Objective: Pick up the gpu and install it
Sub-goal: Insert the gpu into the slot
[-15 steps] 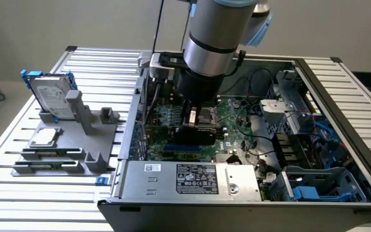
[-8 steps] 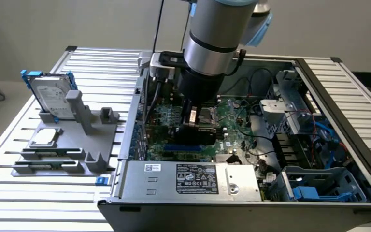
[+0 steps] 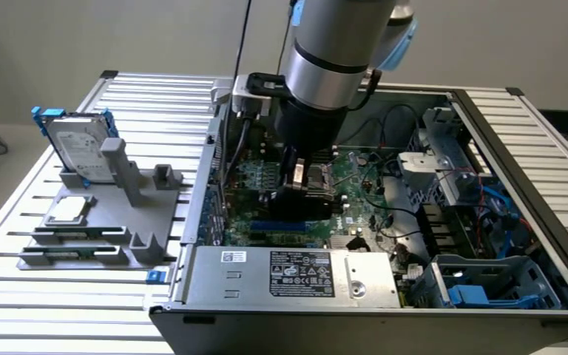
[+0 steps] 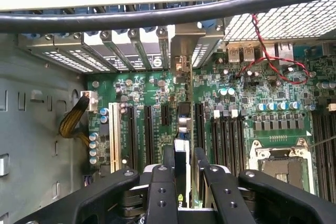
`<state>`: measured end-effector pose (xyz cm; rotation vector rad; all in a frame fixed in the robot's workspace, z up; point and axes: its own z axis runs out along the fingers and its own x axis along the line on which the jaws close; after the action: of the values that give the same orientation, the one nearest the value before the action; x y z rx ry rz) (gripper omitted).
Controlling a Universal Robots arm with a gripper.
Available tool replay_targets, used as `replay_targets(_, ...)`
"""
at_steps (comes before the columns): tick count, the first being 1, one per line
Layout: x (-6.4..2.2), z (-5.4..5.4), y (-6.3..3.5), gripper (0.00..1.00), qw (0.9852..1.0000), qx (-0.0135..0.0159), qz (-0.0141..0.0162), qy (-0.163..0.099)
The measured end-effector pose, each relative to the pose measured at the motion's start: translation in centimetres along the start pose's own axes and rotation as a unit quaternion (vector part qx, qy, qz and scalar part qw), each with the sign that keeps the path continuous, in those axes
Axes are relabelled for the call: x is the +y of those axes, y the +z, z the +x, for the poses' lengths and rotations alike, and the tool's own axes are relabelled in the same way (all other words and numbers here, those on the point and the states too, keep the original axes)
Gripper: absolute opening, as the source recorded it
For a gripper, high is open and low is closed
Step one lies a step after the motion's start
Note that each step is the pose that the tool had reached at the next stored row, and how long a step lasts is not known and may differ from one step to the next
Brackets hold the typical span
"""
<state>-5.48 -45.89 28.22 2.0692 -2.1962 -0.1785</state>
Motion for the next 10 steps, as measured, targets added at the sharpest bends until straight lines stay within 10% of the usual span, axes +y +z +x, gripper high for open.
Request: replay_targets(10, -0.55, -0.02, -0.26, 0.26, 1.0, 0.0007, -0.0085, 0.001)
